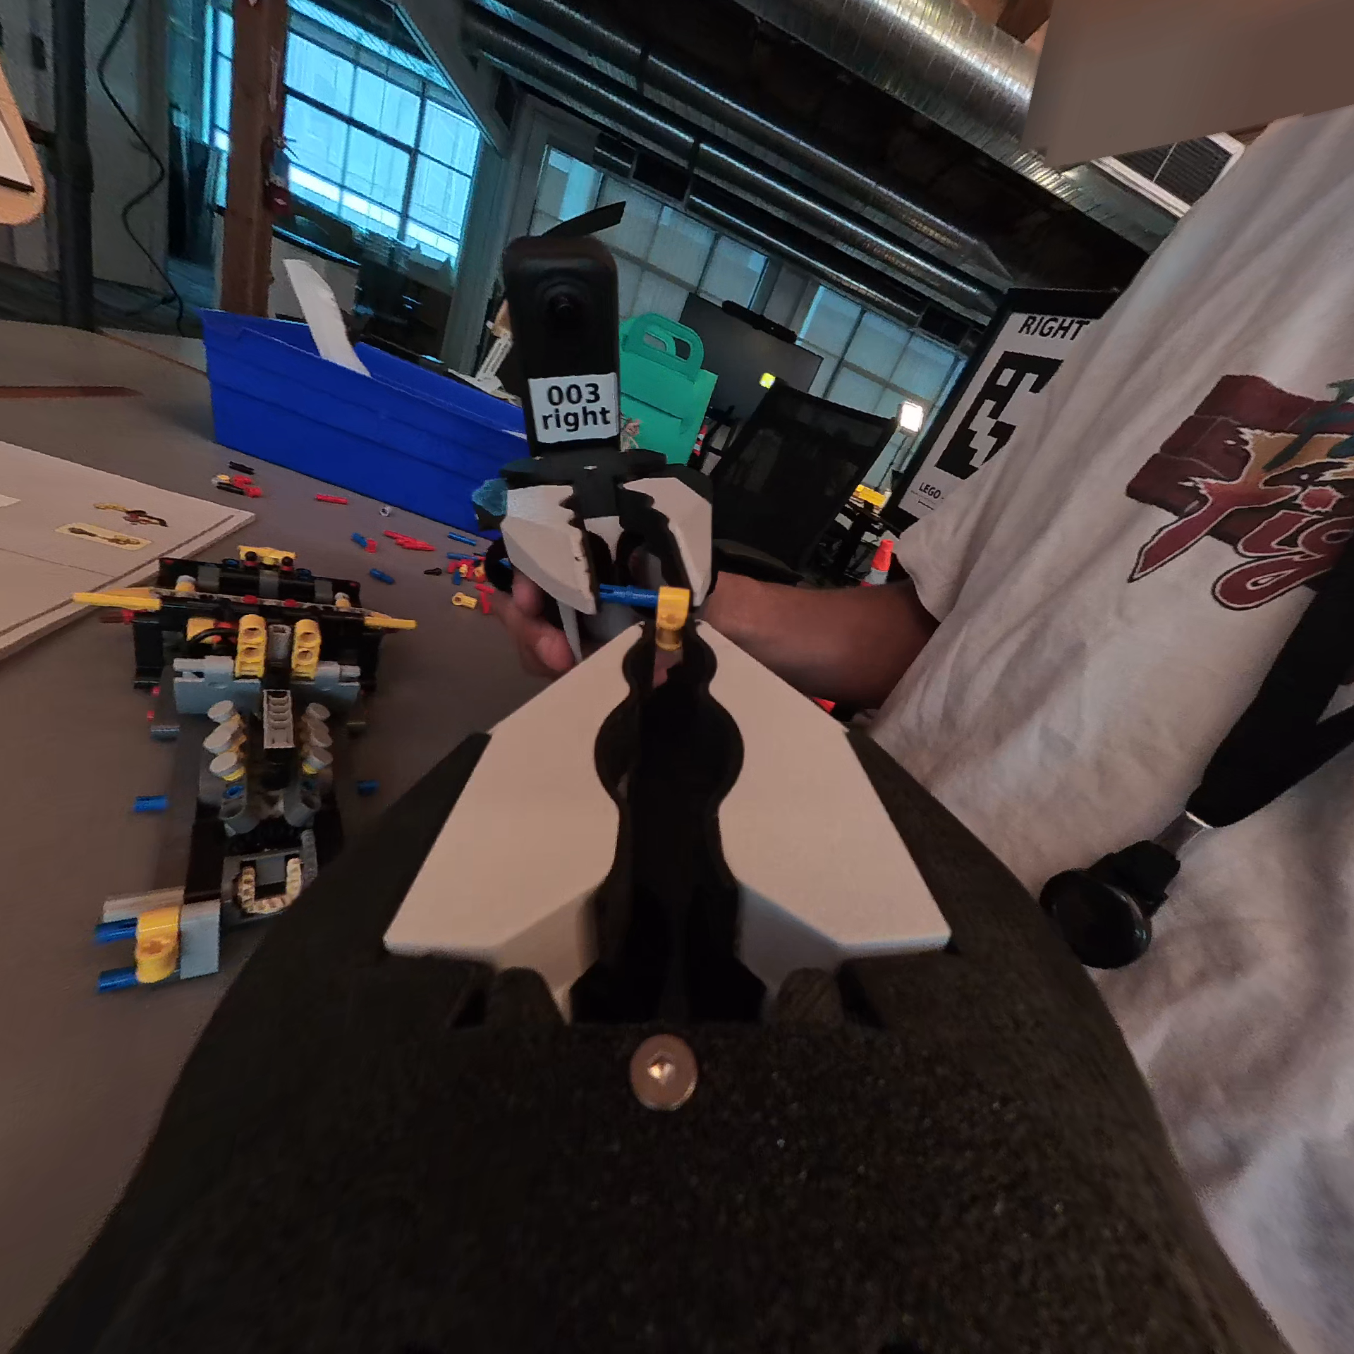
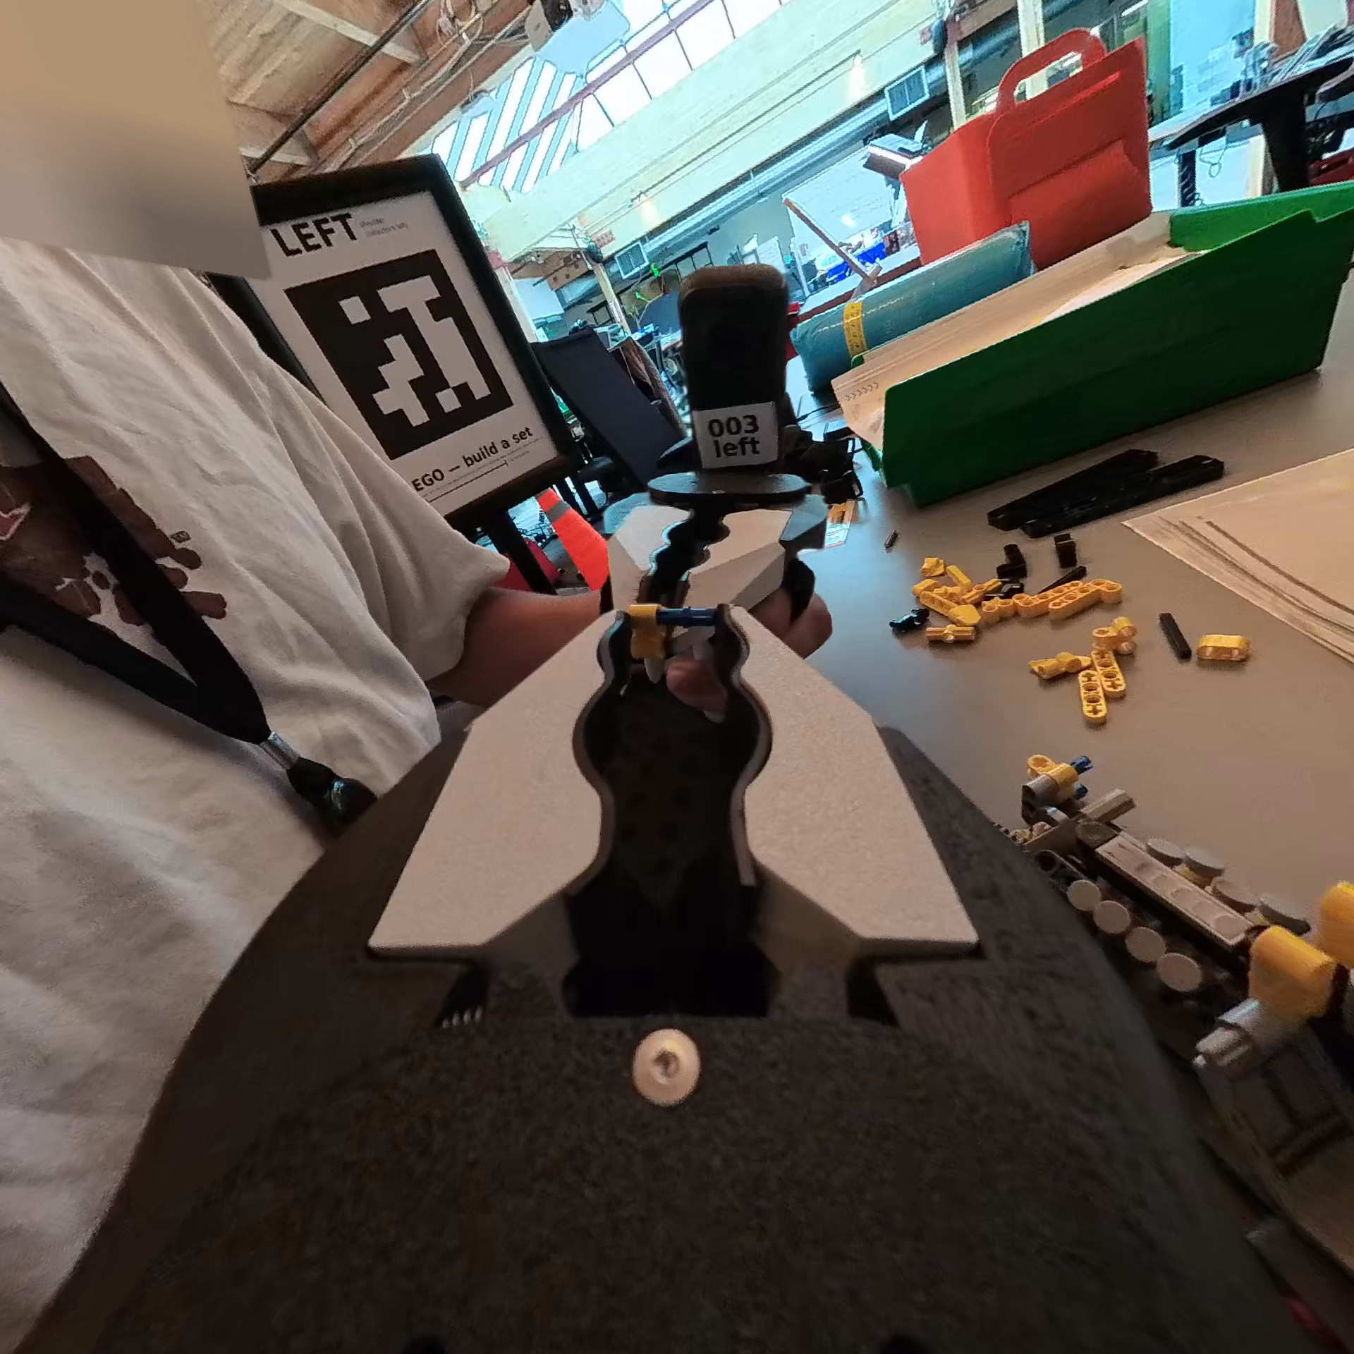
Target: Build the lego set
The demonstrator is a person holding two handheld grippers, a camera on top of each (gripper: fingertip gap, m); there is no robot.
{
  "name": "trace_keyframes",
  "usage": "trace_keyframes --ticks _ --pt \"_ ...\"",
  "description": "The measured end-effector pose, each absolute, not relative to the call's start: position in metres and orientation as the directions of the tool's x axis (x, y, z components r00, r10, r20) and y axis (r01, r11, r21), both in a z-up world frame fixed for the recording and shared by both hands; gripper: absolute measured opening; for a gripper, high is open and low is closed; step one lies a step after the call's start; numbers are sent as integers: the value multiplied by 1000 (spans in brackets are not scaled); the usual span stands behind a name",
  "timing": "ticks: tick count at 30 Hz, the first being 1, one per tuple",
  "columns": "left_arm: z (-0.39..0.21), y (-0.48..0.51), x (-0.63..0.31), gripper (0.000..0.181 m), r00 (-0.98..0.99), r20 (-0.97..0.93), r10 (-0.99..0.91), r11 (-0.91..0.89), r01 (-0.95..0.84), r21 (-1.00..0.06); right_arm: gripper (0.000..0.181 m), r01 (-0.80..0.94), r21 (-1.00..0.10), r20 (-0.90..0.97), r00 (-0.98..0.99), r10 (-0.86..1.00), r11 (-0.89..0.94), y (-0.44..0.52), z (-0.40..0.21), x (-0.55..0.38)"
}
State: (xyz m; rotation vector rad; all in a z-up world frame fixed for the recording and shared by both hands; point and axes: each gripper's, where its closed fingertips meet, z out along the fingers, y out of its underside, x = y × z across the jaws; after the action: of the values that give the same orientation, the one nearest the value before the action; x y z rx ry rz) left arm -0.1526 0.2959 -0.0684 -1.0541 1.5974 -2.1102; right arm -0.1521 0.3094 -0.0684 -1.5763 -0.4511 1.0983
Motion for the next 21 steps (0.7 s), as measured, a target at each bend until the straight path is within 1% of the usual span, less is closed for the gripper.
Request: trace_keyframes --ticks 8,9,14,19,21 --pt "-76 292 -151 8 -701 428 -571 -344 -269 -900 23 -265 -898 -438 464 770 -352 304 -77 -152" --pt "-78 293 -149 8 -692 441 -571 -347 -283 -894 16 -260 -897 -441 456 773 -358 302 -78 -152" --pt "-81 294 -147 8 -686 463 -561 -357 -304 -883 16 -205 -921 -389 509 768 -331 304 -80 -151" --pt "-80 295 -145 8 -673 439 -595 -347 -278 -896 15 -333 -868 -487 429 761 -368 306 -79 -147" --pt "-78 299 -143 8 -651 394 -649 -323 -233 -917 16 -347 -870 -481 447 754 -350 310 -78 -144"
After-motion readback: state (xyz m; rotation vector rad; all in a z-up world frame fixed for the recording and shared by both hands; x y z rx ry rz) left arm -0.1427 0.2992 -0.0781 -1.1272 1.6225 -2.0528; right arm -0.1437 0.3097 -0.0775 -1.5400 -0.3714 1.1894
